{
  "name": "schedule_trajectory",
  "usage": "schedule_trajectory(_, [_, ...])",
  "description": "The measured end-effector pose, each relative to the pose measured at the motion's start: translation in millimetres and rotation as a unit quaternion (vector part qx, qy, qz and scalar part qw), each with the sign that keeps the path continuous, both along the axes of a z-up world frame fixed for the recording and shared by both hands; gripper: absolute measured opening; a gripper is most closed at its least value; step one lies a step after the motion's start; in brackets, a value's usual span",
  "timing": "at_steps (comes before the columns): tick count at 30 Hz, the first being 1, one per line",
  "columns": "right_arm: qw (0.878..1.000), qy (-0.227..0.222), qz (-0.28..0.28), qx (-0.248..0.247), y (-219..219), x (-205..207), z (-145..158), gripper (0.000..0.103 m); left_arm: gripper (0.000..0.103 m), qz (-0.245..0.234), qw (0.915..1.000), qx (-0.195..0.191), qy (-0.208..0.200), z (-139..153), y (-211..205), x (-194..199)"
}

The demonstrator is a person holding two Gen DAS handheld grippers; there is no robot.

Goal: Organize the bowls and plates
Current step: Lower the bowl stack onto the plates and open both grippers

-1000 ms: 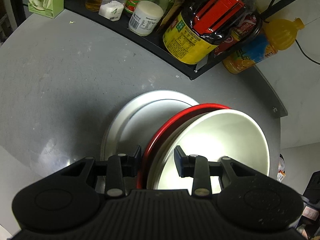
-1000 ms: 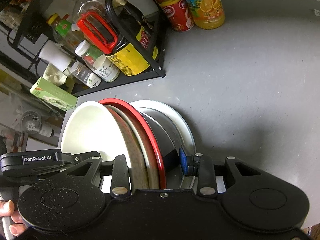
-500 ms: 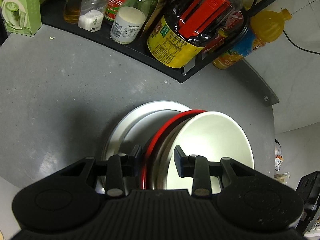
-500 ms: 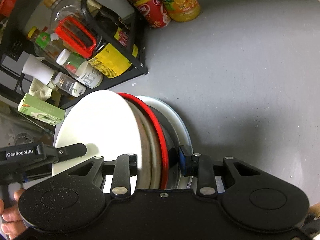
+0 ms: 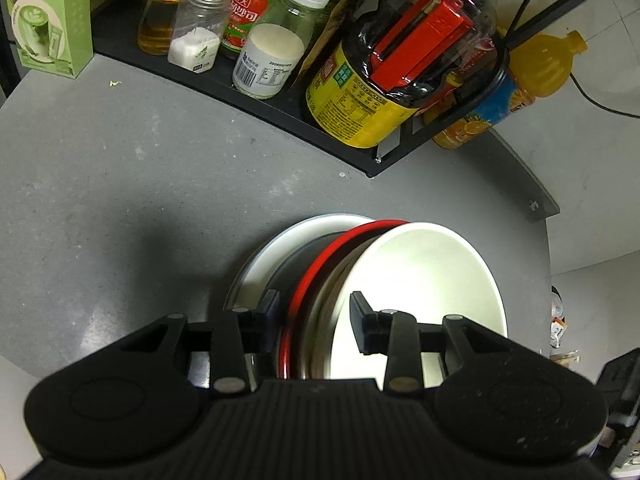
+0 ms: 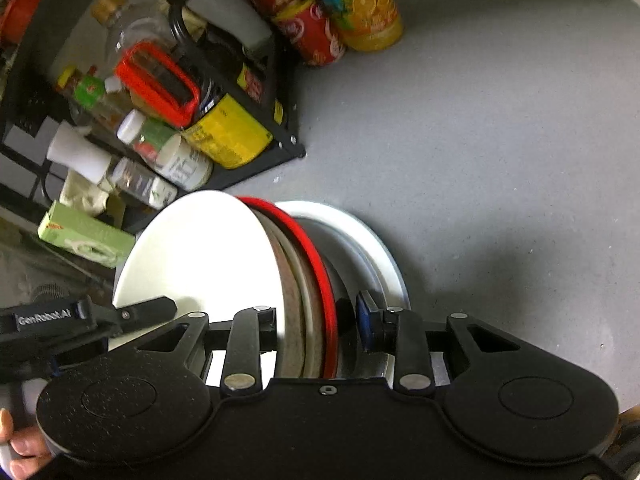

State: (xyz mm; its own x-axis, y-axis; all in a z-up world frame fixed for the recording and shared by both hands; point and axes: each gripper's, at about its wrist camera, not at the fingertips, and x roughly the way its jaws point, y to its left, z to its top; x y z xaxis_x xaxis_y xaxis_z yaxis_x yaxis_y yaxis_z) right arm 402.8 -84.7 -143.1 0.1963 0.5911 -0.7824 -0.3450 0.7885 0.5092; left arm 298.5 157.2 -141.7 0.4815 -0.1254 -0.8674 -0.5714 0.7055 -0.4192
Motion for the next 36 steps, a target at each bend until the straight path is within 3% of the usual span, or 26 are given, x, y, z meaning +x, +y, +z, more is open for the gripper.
schedule_trajectory(3, [1.0, -0.012, -0.009, -0.008, -7, -5, 7, 0.055, 0.046, -0.01, 0.9997, 0.013, 0.016, -1, -8, -1])
schedule_trajectory(8, [0.999, -0.049, -0.018, -0.001, -34, -25, 25, 0.07, 0.07, -0.029, 0.9986, 0.042, 0.006, 11, -23, -17])
schedule_trajectory(11, [0.997, -0.068, -0.02, 0.002, -50, -36, 34, 0.076, 0.078, -0.031, 0.9971, 0.069, -0.005, 25, -30, -32])
schedule_trajectory(18, [0.993, -0.105, -0.054, 0.005, -87, -78, 62, 0.083, 0.083, -0.053, 0.9919, 0.115, -0.017, 60, -51, -81])
schedule_trajectory(36, [0.977, -0.196, -0.088, -0.011, -134, -169, 119, 0.102, 0.085, -0.091, 0.9801, 0.154, -0.087, 121, -97, -162])
